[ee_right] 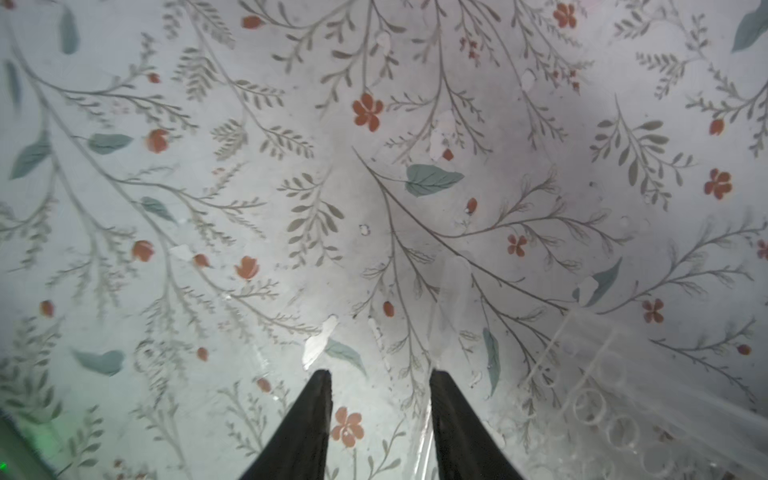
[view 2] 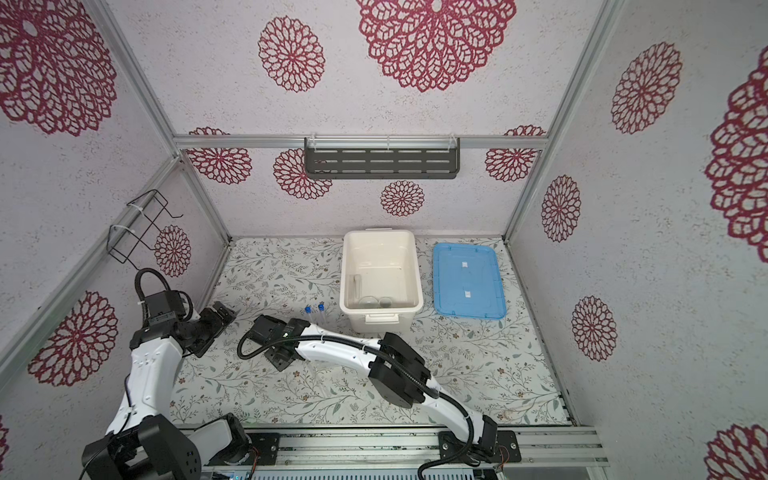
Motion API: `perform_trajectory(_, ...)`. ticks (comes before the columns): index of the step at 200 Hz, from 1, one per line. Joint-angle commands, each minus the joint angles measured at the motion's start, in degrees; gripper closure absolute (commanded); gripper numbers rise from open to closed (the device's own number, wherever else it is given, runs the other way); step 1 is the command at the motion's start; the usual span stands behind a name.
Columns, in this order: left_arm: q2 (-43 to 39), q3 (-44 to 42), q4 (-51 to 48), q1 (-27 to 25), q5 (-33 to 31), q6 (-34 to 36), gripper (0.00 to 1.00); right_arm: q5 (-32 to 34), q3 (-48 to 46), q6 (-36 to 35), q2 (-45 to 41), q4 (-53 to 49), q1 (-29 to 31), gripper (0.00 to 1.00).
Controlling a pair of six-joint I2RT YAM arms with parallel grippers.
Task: Organize the chemistry lab equipment
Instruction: 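Swing the right gripper toward the clear blue-capped tubes on the table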
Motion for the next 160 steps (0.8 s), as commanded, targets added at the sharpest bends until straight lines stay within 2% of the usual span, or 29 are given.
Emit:
perform_trajectory(1,-1.9,-0.8,1.0,0.2,1.1,-1.9,0.03,1.4,2.2,2.5,0.6,-2.8,-3.3,0.57)
perform_trajectory(41,-3.6,-2.1,1.4,0.3,-0.9,-1.3,0.03,-0.8,3.5,2.6,3.1,-2.5,-4.5,0.56)
perform_trajectory(105,-3.2,-2.6,1.6,0.2,-0.7,-1.2,0.02,-3.3,7.3,1.6,6.4,-2.6,-4.7,0.60)
perform_trajectory(160,-3.4,-2.6,1.6,0.2,-0.6,-1.2,0.02,-3.2,8.7,0.7,7.0,-3.1,-4.2,0.61)
